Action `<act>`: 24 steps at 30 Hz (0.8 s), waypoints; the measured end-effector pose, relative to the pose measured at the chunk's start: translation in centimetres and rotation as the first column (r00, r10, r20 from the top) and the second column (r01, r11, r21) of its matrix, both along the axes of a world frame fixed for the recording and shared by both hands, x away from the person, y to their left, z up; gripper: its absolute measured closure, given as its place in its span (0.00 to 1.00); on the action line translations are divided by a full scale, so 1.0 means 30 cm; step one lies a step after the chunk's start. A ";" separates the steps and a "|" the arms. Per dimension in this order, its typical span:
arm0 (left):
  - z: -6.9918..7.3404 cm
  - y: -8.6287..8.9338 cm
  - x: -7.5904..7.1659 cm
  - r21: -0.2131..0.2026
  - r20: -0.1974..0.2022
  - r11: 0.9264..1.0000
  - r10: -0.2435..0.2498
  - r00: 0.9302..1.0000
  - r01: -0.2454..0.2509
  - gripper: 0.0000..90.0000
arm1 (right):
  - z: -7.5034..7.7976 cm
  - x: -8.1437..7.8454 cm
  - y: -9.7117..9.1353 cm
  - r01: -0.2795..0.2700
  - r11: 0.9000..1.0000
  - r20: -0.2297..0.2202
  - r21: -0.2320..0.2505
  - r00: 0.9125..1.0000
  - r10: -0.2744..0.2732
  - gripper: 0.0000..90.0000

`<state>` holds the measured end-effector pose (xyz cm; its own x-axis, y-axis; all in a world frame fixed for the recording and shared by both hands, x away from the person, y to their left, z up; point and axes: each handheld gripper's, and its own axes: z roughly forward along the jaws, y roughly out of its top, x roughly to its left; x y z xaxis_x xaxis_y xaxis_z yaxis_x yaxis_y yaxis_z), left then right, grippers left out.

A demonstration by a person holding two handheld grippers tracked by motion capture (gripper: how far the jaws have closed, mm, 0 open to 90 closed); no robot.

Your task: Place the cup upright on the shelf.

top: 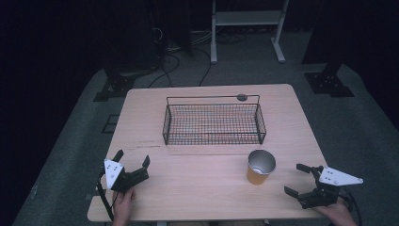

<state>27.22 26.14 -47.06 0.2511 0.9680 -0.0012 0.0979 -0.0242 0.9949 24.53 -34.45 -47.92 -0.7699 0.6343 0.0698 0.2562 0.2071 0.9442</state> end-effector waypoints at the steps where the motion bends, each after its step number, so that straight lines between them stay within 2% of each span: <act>1: 0.000 0.000 0.000 0.001 0.000 1.000 0.000 1.000 0.000 0.00 | 0.000 0.000 0.002 -0.005 1.000 0.002 0.000 1.000 0.005 0.00; 12: 0.000 0.000 -0.003 -0.001 0.005 1.000 -0.009 1.000 0.009 0.00 | 0.020 0.005 0.061 -0.044 0.999 0.009 -0.009 0.999 0.044 0.00; 24: 0.000 0.000 -0.003 0.005 0.005 1.000 -0.012 1.000 0.012 0.00 | 0.056 0.049 0.150 -0.086 0.996 0.003 -0.020 0.996 0.086 0.00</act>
